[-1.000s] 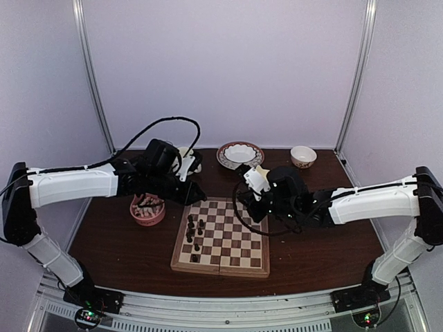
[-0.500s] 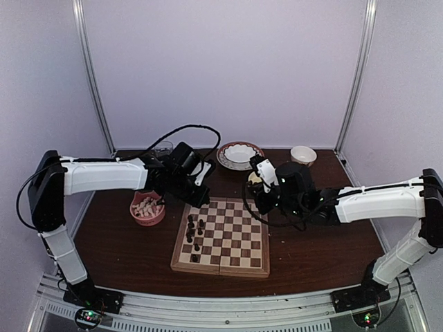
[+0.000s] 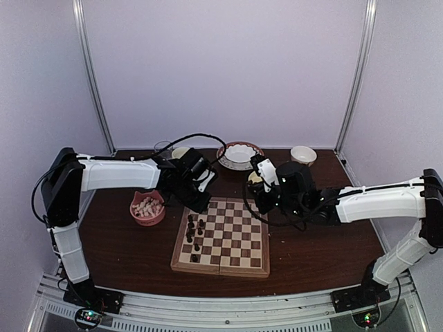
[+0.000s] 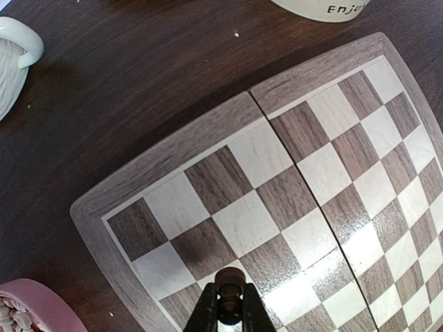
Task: Set up the chess pieces on the board
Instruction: Place the pawn at f7.
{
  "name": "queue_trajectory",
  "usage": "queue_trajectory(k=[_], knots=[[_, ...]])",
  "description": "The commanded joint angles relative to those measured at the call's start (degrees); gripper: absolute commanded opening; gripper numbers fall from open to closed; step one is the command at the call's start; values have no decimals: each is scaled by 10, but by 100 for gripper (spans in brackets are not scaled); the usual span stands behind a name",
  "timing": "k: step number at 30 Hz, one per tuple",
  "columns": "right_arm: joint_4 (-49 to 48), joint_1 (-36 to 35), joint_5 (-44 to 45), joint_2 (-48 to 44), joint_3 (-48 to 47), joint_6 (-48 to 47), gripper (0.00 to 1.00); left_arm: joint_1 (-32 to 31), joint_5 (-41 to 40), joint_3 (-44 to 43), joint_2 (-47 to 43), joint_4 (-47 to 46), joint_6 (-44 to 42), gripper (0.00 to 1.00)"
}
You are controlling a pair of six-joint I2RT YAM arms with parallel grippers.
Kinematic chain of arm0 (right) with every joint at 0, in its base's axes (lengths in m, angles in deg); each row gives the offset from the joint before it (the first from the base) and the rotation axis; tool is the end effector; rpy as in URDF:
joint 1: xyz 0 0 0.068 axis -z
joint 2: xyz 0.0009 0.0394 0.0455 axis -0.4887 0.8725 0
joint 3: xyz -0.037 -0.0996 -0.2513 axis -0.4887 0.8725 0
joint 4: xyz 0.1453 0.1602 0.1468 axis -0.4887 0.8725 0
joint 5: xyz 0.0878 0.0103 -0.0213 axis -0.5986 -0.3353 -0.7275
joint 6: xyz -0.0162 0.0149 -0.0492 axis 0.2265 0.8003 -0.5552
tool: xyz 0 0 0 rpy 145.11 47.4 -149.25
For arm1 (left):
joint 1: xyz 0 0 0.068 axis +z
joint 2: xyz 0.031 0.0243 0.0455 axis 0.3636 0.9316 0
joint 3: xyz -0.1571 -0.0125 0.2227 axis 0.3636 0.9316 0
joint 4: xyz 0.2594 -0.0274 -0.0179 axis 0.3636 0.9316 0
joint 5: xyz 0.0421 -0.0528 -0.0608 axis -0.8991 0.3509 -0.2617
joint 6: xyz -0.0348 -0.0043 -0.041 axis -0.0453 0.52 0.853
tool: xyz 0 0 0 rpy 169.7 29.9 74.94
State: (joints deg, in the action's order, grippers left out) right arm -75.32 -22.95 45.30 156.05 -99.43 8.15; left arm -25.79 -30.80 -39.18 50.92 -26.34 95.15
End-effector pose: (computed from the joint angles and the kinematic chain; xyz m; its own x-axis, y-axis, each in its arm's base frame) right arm 0.2047 0.2545 0.2401 -0.3364 -0.2402 -0.9106 -0.6539 0.7554 0.0423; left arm 0.2740 -0.2922 0.2001 -0.7823 0.3897 -0.4860 0.4977 0.8602 -0.1114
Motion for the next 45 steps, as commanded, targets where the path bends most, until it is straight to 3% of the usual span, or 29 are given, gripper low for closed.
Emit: queue_trajectory(k=[1, 45], knots=[[-11, 4, 9, -19, 8, 5, 13, -5, -4, -21, 11, 12, -11, 9], [-8, 4, 7, -17, 7, 3, 13, -19, -27, -86, 67, 106, -9, 13]])
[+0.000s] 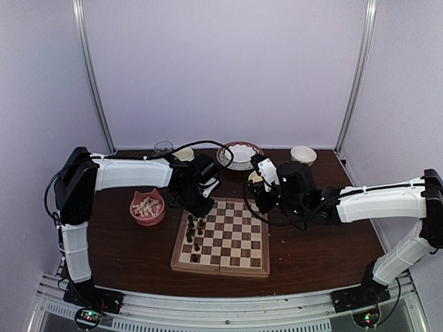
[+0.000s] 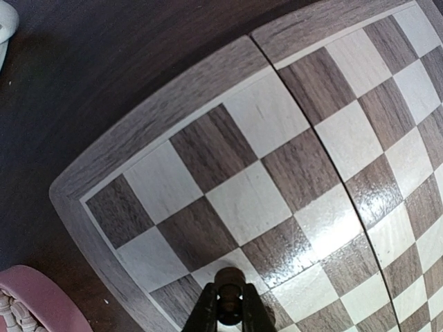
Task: Set up the chess pieces on the board
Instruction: Place the pawn at f7.
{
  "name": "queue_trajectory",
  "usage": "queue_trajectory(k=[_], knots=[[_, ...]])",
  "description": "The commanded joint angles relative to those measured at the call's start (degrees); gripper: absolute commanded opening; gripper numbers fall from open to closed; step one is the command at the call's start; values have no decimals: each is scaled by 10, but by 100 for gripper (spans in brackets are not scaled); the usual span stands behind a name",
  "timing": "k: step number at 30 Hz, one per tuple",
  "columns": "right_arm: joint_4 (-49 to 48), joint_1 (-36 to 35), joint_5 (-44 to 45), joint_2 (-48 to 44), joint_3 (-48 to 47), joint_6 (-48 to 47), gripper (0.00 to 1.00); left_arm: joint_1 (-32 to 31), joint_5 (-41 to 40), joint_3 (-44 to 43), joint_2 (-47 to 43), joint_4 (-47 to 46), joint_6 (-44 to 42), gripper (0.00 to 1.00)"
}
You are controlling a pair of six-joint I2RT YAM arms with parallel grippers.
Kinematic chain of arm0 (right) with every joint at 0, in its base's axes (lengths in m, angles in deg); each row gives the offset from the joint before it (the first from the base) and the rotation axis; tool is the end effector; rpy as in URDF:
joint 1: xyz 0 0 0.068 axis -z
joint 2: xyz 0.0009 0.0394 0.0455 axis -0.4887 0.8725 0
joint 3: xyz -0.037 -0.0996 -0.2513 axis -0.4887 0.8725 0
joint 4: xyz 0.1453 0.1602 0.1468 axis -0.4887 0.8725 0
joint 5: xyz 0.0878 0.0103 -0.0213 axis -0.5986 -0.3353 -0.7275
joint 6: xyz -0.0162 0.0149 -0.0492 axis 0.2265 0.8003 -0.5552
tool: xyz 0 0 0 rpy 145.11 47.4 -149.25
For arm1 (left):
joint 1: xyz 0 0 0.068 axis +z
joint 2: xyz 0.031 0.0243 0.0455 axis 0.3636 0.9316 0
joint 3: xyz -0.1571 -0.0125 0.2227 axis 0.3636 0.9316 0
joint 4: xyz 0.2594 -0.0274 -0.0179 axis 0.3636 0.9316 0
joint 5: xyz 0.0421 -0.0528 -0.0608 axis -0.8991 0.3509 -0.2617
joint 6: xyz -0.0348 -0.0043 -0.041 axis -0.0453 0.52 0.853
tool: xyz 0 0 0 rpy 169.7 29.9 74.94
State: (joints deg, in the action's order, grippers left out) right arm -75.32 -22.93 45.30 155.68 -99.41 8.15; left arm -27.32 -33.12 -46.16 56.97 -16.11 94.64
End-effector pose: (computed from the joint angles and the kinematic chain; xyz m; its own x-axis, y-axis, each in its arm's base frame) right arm 0.2043 0.2538 0.2420 -0.3330 -0.2357 -0.9130 -0.6538 0.7554 0.0435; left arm 0.2744 -0.3067 0.1865 -0.8084 0.4663 -0.3593 0.5074 0.8614 -0.0236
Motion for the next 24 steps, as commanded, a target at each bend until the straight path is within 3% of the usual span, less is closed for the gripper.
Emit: queue_trajectory(k=[1, 8, 24], knots=[[-8, 5, 7, -13, 7, 3, 13, -4, -5, -16, 7, 5, -4, 15], [-7, 5, 6, -12, 6, 3, 14, -4, -4, -17, 8, 7, -2, 22], [-6, 4, 3, -12, 5, 2, 14, -5, -2, -20, 9, 8, -2, 24]])
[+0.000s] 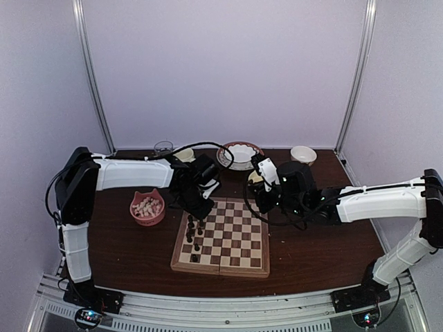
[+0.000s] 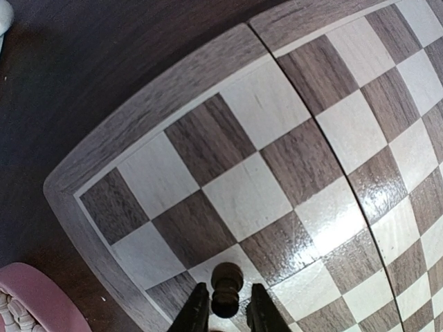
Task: Set up the chess pieces on the board
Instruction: Place the pawn at f7.
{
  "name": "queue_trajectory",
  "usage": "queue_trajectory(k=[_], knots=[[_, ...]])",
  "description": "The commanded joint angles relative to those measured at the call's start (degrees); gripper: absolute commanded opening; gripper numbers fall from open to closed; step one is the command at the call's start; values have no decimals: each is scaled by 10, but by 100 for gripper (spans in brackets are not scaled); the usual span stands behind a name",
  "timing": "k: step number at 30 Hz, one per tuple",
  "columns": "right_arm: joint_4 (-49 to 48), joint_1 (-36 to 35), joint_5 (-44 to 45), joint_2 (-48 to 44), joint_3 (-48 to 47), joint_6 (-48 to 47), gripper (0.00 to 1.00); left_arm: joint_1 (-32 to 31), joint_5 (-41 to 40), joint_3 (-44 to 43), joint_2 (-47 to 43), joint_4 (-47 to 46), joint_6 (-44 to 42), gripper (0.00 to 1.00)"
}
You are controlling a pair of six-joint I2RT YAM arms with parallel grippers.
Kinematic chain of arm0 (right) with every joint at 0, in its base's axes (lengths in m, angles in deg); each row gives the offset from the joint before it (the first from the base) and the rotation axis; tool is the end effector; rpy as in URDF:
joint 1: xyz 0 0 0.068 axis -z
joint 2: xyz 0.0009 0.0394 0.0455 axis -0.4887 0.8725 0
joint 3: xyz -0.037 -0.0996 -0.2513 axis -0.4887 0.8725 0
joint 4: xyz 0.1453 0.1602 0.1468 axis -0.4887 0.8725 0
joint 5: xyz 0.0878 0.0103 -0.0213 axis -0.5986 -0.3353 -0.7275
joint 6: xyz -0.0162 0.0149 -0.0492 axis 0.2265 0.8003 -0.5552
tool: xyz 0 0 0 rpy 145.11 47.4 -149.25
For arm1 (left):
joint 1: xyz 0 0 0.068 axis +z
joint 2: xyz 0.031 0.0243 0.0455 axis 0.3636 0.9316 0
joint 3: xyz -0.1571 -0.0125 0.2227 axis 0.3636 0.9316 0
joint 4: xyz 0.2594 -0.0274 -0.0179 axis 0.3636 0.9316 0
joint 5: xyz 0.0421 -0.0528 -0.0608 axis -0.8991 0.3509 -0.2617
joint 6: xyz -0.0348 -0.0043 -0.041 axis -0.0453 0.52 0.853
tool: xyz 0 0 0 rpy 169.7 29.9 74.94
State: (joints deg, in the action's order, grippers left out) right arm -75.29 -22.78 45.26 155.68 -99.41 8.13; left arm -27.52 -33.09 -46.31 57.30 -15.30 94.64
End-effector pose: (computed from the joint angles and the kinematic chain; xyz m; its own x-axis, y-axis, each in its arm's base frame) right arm 0.2049 0.2533 0.2419 -0.3338 -0.2355 -0.9128 -0.6524 0.7566 0.0433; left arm 0.2729 -0.3072 0.1844 -0.8108 0.4738 -0.3438 0.5103 0.8598 -0.0187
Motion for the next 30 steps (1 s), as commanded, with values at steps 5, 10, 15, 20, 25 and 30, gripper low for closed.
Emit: queue_trajectory(k=[5, 10, 15, 20, 25, 30], knots=[[-6, 3, 1, -11, 5, 2, 13, -5, -12, -18, 2, 1, -2, 27], [-7, 3, 0, -11, 5, 2, 13, -6, -21, -16, -5, 0, 0, 32], [-7, 3, -3, -10, 4, 2, 13, -10, -33, -2, -28, -18, 0, 34], [-14, 3, -30, -11, 6, -2, 13, -13, -57, 34, -69, -59, 5, 34], [-39, 3, -84, -16, 17, -9, 14, -17, -74, 87, -136, -106, 8, 34], [-68, 3, -147, -26, 31, -20, 14, -28, -81, 142, -210, -161, 3, 35]])
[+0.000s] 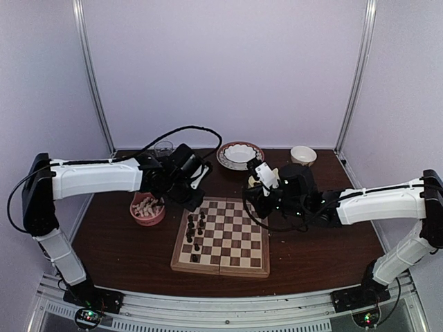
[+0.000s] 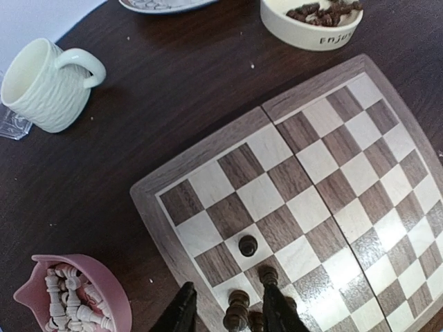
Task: Set up the chess pieces on the board
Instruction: Place the pawn at f7, then pass from the right arm to the left
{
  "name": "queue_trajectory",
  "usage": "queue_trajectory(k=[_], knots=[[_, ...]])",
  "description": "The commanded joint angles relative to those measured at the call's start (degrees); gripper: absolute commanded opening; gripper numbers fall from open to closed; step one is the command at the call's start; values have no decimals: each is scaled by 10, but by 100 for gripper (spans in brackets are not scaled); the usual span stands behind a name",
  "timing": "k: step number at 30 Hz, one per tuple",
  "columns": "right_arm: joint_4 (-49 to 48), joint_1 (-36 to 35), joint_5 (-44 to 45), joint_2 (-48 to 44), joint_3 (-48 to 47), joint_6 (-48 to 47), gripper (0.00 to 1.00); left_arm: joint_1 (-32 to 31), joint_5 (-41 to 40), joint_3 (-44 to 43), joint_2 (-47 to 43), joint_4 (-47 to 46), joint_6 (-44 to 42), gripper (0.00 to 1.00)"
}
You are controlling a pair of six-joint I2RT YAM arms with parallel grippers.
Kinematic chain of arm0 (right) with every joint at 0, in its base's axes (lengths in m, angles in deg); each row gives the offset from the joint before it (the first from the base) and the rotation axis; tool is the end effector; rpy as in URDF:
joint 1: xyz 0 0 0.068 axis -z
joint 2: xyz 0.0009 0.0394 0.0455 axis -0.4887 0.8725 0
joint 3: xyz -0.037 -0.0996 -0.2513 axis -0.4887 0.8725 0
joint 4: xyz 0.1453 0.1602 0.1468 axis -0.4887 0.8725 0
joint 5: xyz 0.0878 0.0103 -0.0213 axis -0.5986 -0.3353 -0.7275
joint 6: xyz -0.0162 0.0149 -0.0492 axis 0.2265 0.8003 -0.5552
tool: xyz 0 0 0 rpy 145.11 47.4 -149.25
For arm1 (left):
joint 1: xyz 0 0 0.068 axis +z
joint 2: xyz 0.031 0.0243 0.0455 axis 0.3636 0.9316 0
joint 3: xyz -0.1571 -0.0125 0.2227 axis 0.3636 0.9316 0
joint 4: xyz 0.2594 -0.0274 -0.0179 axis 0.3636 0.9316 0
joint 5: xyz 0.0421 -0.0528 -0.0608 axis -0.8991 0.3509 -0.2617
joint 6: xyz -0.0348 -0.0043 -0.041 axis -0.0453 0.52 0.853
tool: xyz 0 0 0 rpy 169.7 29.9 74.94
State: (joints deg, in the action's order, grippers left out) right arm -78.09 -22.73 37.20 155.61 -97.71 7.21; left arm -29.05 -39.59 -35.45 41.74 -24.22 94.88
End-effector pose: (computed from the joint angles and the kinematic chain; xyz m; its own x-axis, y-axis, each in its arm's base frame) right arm 0.2002 0.2549 0.2371 -0.3212 -0.2423 -0.9155 -0.7463 0.6598 0.0872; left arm 0.2416 -0.2804 0.2375 -0.7167 0.3990 -0.5719 0.4890 0.8723 -0.0043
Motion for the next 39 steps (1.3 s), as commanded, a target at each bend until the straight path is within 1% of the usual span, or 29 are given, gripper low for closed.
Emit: queue_trajectory(k=[1, 4, 6, 9, 11, 14, 16, 22, 25, 30, 35, 39], knots=[[-46, 2, -80, -27, 16, -13, 14, -20, -22, 45, -70, -84, -5, 35], [-59, 1, -122, -33, 22, -18, 15, -50, -25, 76, -112, -127, -25, 36], [-64, 0, -137, -35, 25, -22, 15, -59, 25, 96, -134, -156, -29, 39], [-62, -8, -137, -34, 24, -36, 16, -60, 111, 124, -157, -209, -12, 53], [-58, -13, -131, -30, 20, -46, 16, -60, 161, 137, -169, -233, -2, 58], [-50, -19, -127, -24, 15, -52, 16, -60, 186, 154, -184, -259, 15, 63], [-47, -23, -124, -21, 12, -52, 16, -59, 194, 159, -190, -265, 23, 63], [-14, -63, -95, -5, -11, -109, 16, -59, 236, 156, -184, -276, 41, 62], [-10, -80, -78, 4, -17, -122, 16, -58, 238, 152, -178, -271, 40, 60], [-4, -92, -69, 15, -26, -130, 16, -57, 253, 142, -162, -265, 39, 56], [-3, -97, -62, 17, -27, -134, 16, -57, 266, 132, -144, -260, 41, 47], [-4, -99, -60, 14, -26, -136, 16, -57, 272, 127, -138, -256, 41, 44]])
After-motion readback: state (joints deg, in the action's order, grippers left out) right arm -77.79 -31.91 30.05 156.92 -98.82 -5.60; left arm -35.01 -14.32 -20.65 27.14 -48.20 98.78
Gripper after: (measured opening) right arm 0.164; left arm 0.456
